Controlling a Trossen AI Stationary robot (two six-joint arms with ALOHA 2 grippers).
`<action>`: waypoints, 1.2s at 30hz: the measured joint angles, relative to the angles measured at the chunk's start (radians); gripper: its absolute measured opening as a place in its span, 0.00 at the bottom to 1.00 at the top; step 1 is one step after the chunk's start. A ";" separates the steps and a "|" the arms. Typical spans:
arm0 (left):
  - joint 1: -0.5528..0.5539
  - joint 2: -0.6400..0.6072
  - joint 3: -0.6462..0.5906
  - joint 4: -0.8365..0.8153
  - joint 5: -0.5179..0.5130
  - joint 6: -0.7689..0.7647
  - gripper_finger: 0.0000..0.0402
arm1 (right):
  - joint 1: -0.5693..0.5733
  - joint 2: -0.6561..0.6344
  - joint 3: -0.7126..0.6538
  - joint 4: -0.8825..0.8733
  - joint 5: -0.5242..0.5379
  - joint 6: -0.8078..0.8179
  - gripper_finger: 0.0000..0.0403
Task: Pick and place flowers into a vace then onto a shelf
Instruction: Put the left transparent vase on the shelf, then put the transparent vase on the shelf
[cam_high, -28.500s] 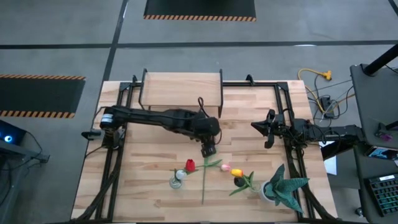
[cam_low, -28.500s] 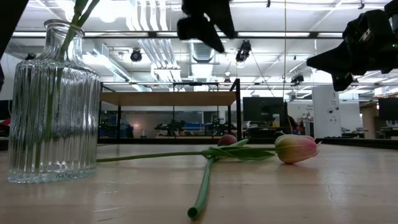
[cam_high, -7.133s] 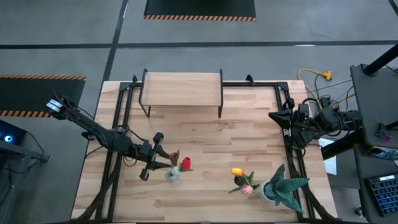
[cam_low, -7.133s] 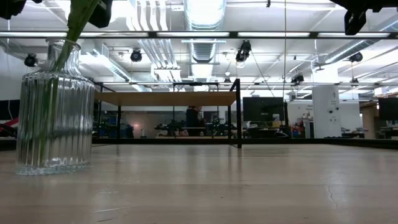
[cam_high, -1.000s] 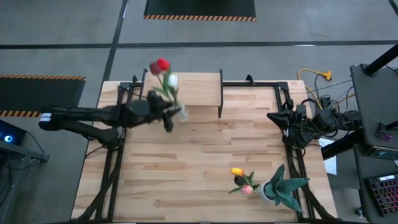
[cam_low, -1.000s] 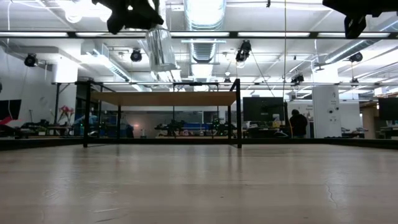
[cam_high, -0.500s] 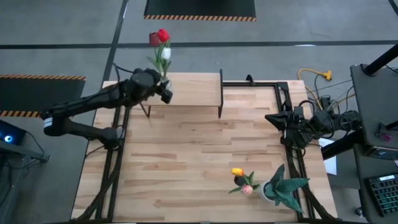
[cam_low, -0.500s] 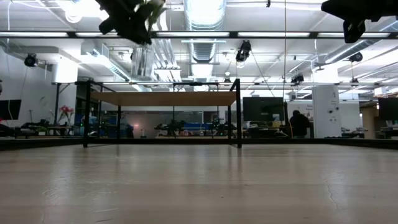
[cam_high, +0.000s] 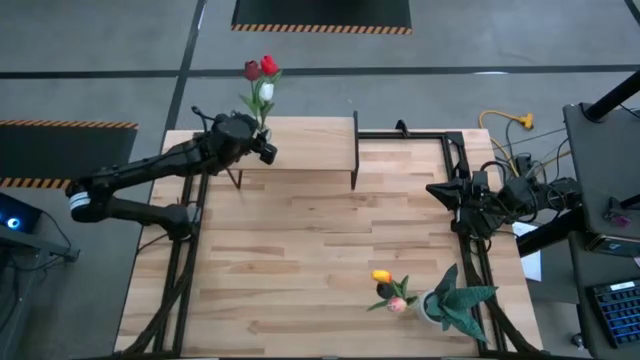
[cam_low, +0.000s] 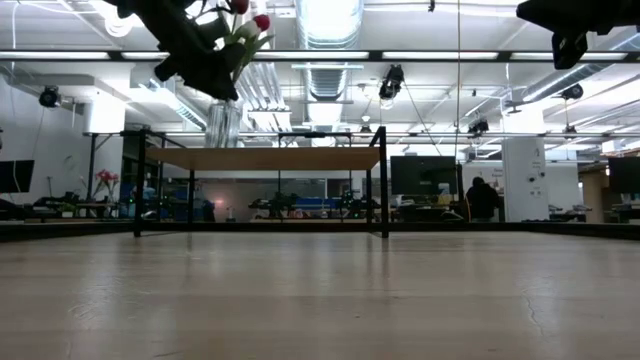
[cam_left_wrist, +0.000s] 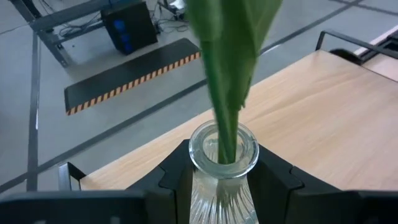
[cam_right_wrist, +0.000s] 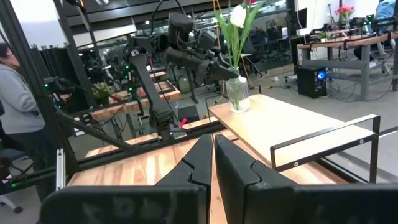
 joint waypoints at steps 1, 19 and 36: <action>0.000 -0.003 -0.007 0.008 0.000 -0.001 0.25 | 0.000 0.000 0.000 0.000 0.000 0.000 0.03; 0.001 -0.010 -0.019 0.002 0.000 -0.003 0.64 | 0.000 0.000 0.000 0.000 0.001 -0.002 0.03; 0.000 -0.140 -0.006 -0.024 0.001 0.086 0.68 | 0.000 0.000 0.000 0.000 0.001 0.001 0.03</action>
